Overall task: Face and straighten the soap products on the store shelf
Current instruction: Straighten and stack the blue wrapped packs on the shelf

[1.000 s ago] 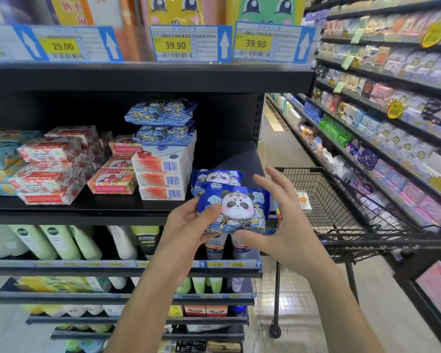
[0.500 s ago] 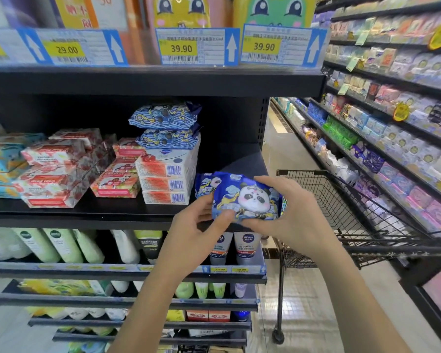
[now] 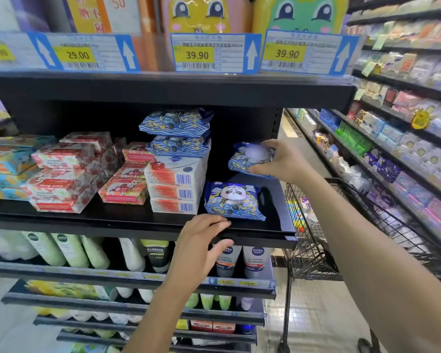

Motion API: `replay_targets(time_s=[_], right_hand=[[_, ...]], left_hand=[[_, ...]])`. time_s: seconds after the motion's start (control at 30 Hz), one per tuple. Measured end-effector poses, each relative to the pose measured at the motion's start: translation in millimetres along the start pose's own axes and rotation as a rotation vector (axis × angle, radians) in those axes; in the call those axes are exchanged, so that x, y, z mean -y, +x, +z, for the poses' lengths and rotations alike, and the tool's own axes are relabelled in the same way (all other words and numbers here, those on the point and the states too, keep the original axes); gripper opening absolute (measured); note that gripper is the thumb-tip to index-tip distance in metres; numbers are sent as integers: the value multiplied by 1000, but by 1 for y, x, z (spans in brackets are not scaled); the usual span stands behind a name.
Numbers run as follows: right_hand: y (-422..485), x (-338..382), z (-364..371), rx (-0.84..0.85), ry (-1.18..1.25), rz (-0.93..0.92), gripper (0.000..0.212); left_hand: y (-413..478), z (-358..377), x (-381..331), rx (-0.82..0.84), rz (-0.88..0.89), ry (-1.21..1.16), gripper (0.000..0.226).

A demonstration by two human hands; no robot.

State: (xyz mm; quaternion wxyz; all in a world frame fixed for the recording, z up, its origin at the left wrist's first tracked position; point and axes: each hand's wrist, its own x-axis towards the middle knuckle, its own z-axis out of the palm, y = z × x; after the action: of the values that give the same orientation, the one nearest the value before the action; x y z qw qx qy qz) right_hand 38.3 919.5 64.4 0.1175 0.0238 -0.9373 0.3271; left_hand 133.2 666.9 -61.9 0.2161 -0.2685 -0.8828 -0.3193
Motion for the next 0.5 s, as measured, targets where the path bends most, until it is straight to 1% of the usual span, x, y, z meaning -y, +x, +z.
replay_targets(time_s=[0.2,0.27,0.33,0.4,0.43,0.5], right_hand=[[24,-20,23,162,-45,17,93],[22,-25,29,180,-14,27,94],[17,-31,32,140,20,29,98],[7,-34,34,45,36,13,100],[2,-37,36,-17,45,5,97],[-8,-41,39,-120,76,-13,82]], left_hand=[[0,3,3,-1,0,-17,39],[0,4,3,-5,2,-17,39],[0,6,4,-18,-3,-26,40],[0,7,4,-32,-9,-40,40],[-1,7,5,-36,-9,-41,40],[-1,7,4,-39,-10,-42,40]])
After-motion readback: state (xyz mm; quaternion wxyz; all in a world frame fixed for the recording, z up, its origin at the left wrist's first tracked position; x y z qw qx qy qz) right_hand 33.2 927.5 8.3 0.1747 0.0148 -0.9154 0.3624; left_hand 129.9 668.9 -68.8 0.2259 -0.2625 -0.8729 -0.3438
